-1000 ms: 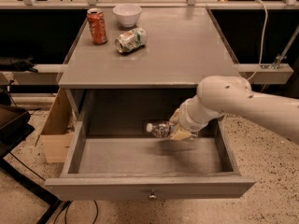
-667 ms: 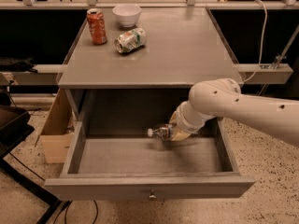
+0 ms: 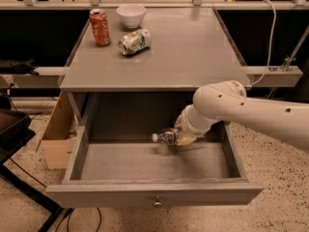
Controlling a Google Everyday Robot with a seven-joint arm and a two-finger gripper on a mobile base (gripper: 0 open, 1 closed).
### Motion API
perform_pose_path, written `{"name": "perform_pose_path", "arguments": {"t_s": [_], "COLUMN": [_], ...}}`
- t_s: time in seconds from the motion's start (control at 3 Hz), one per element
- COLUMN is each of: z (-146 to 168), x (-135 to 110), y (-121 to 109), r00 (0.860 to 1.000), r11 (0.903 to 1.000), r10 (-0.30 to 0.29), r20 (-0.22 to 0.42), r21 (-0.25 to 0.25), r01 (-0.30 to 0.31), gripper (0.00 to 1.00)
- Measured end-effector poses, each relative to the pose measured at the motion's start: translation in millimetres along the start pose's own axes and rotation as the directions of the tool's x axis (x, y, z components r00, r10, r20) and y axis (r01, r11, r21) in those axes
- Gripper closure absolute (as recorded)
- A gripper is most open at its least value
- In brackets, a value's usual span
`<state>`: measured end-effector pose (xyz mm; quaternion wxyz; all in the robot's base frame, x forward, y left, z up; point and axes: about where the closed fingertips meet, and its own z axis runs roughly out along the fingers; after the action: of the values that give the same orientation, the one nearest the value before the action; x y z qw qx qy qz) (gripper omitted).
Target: Place water bottle into top drawer
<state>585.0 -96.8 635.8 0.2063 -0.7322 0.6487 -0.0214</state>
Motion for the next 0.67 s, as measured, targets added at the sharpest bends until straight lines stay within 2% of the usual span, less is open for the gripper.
{"name": "perform_pose_path", "arguments": {"t_s": [0.67], "z": [0.0], "x": [0.0], "y": [0.0], "r00": [1.000], "r11": [1.0000], "r10": [0.000], "r20": [0.000], "r21": [0.000], "r01": [0.000], "gripper": [0.15]}}
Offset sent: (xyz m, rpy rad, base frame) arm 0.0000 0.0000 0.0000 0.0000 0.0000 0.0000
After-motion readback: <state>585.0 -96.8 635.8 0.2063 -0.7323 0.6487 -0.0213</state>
